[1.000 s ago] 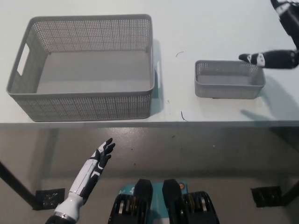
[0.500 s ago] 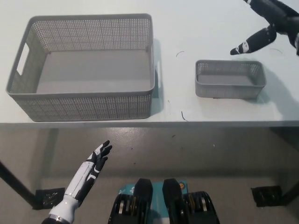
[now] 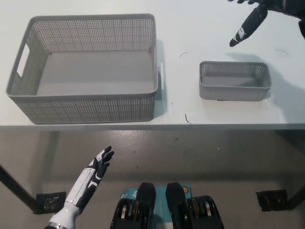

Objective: Use the right hand to pick up a small rectangular container and put it into a bigger container on the left side

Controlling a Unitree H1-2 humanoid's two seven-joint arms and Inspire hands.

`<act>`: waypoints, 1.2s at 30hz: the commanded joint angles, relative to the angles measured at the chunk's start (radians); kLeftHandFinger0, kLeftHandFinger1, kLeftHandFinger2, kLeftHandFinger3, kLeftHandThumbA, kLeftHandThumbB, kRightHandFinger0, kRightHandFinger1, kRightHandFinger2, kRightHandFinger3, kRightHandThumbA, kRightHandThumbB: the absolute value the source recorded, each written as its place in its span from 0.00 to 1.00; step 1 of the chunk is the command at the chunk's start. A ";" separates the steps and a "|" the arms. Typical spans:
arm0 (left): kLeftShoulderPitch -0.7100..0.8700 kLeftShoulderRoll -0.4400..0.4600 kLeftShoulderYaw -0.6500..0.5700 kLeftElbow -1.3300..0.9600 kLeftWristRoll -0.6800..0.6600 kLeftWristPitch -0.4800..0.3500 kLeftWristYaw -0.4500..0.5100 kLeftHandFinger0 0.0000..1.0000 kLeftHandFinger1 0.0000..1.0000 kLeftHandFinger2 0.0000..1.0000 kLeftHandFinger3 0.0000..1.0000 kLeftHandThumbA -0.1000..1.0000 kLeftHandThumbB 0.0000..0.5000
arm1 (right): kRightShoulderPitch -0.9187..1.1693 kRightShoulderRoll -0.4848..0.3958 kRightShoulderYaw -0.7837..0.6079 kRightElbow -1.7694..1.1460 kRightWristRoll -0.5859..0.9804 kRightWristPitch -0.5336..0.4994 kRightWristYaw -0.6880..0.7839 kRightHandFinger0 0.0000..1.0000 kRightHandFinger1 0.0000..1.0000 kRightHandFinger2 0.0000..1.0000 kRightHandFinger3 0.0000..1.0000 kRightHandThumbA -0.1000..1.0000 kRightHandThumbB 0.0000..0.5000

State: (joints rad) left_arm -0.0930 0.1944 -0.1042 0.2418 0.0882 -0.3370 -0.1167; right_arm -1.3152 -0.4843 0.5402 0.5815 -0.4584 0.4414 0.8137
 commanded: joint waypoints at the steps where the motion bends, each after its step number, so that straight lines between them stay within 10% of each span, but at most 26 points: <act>1: -0.005 0.018 0.006 -0.028 -0.003 -0.038 -0.012 1.00 1.00 1.00 1.00 1.00 0.48 | -0.111 0.016 0.060 0.096 -0.043 -0.078 0.075 1.00 1.00 1.00 1.00 1.00 0.91; 36: 0.014 0.018 0.006 -0.025 -0.017 -0.033 -0.025 1.00 1.00 1.00 1.00 1.00 0.54 | -0.196 0.248 0.243 0.634 -0.215 -0.248 -0.085 1.00 1.00 1.00 1.00 1.00 0.94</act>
State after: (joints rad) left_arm -0.0809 0.1991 -0.1041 0.2417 0.0849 -0.3403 -0.1271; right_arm -1.4258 -0.2435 0.7973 1.1718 -0.6527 0.2495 0.7876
